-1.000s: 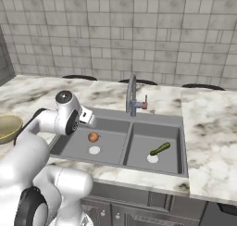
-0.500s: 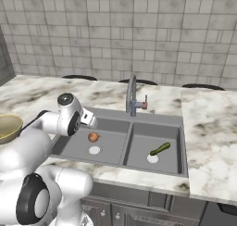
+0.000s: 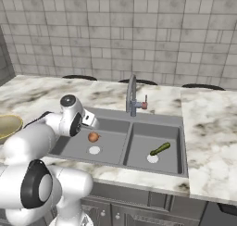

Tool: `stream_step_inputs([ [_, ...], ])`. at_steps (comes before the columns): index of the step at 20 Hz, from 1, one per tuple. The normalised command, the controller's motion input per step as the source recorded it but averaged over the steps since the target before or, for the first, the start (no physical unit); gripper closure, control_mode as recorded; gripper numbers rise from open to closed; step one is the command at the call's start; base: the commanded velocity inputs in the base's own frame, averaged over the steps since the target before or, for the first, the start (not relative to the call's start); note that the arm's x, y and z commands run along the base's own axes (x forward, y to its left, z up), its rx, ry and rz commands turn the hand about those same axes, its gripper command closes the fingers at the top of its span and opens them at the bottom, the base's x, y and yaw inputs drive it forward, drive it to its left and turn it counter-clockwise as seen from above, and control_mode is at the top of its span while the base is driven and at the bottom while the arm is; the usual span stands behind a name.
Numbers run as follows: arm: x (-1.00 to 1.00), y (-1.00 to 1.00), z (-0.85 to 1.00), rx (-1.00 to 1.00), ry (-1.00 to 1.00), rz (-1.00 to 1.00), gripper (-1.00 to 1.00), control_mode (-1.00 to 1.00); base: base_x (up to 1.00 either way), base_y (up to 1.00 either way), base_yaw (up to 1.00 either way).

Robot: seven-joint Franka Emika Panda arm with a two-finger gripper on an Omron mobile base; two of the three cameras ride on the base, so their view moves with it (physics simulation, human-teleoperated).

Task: Remove the squash and onion from the sink. Then move the bowl and cup from the counter to the sink for washing.

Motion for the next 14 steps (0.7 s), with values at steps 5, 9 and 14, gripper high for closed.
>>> stream_step_inputs([
  [5,0.13,0.0,-0.13,0.0,0.0,0.0,-1.0,-1.0,0.0,0.0,0.0],
  [9,0.12,0.0,-0.15,0.0,0.02,0.0,-1.0,-1.0,0.0,0.0,0.0],
  [14,0.11,0.0,-0.15,0.0,0.0,0.0,-1.0,-1.0,0.0,0.0,0.0],
])
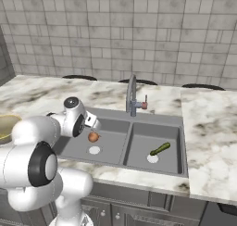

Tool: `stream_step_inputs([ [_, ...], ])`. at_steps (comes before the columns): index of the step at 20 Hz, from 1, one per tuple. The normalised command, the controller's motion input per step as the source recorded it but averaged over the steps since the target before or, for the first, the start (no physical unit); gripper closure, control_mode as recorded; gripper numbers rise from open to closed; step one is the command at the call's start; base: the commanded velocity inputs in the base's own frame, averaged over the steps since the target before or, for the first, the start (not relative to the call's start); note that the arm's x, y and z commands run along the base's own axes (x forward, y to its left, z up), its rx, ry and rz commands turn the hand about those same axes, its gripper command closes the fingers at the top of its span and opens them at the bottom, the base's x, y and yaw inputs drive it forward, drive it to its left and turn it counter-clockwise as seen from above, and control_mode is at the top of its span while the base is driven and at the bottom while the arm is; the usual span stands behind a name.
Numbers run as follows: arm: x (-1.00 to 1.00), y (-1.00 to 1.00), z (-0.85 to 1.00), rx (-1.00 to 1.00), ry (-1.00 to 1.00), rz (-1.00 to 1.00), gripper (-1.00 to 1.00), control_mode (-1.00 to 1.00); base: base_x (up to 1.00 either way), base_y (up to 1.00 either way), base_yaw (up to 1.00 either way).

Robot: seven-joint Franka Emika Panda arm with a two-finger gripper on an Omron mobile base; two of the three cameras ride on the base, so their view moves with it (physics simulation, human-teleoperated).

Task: Remove the squash and onion from the sink. Then move the bowl and cup from the counter to the sink for washing.

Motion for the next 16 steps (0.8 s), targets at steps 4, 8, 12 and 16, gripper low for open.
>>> stream_step_inputs([
  [4,0.09,0.0,-0.18,0.0,0.05,0.0,-1.0,-1.0,0.0,0.0,0.0],
  [8,0.1,0.0,-0.16,0.0,0.03,0.0,-1.0,-1.0,0.0,0.0,0.0],
  [12,0.12,0.03,-0.16,0.0,0.0,0.0,-1.0,-1.0,0.0,0.0,0.0],
  [16,0.12,0.0,-0.16,0.0,0.0,0.0,-1.0,-1.0,0.0,0.0,0.0],
])
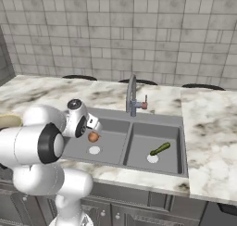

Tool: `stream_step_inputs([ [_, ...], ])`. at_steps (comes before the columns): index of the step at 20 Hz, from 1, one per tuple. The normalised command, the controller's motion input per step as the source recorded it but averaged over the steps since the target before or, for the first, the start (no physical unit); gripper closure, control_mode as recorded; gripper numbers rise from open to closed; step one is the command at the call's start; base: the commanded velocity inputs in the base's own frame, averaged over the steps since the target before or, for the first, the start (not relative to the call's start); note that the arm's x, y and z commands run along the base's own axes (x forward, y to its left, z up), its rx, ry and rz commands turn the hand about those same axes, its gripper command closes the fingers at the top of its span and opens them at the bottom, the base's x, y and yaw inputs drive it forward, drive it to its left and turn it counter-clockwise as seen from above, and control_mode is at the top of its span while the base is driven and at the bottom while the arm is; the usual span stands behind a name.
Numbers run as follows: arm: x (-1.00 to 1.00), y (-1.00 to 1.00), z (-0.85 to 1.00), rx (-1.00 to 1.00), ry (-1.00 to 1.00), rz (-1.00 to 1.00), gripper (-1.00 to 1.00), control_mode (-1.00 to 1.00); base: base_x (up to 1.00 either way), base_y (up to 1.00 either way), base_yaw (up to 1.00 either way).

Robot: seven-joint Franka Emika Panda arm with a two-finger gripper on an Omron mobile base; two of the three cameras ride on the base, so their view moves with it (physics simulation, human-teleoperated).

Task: Remove the squash and onion from the sink. Then move the bowl and cup from the counter to the sink for washing.

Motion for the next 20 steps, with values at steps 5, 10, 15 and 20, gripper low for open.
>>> stream_step_inputs([
  [5,0.13,0.0,-0.16,0.0,0.02,0.0,-1.0,-1.0,0.0,0.0,0.0],
  [10,0.14,0.01,-0.17,0.0,0.02,0.0,-1.0,-1.0,0.0,0.0,0.0],
  [15,0.16,0.03,-0.15,0.0,0.0,0.0,-1.0,-1.0,0.0,0.0,0.0],
  [20,0.18,0.02,-0.12,0.0,0.0,0.0,-1.0,-1.0,0.0,0.0,0.0],
])
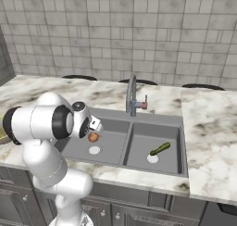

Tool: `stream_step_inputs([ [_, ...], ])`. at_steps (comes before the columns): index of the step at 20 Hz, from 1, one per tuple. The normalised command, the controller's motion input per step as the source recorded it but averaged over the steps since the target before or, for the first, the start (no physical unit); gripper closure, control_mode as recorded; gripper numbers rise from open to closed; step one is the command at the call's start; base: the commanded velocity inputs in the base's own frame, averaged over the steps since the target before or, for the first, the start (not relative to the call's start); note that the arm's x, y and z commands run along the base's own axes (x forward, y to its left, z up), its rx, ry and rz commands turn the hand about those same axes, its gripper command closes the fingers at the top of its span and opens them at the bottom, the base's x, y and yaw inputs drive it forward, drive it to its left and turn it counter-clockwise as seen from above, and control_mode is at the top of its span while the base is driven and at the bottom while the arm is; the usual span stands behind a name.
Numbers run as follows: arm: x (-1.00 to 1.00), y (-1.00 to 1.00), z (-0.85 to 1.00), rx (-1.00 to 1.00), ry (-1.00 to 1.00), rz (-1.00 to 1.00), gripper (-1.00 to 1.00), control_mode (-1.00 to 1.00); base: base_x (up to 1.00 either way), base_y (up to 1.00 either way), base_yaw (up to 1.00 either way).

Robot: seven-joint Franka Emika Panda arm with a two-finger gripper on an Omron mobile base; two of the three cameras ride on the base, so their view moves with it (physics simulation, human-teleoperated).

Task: Remove the squash and onion from the sink. Then move the bowl and cup from the counter to the sink for washing.

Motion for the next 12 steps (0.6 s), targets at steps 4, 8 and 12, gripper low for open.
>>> stream_step_inputs([
  [4,0.16,0.03,-0.14,0.0,0.0,0.0,-1.0,-1.0,0.0,0.0,0.0],
  [8,0.14,0.01,-0.15,0.0,0.0,0.0,-1.0,-1.0,0.0,0.0,0.0],
  [12,0.1,0.03,-0.21,0.0,0.03,0.0,-1.0,-1.0,0.0,0.0,0.0],
])
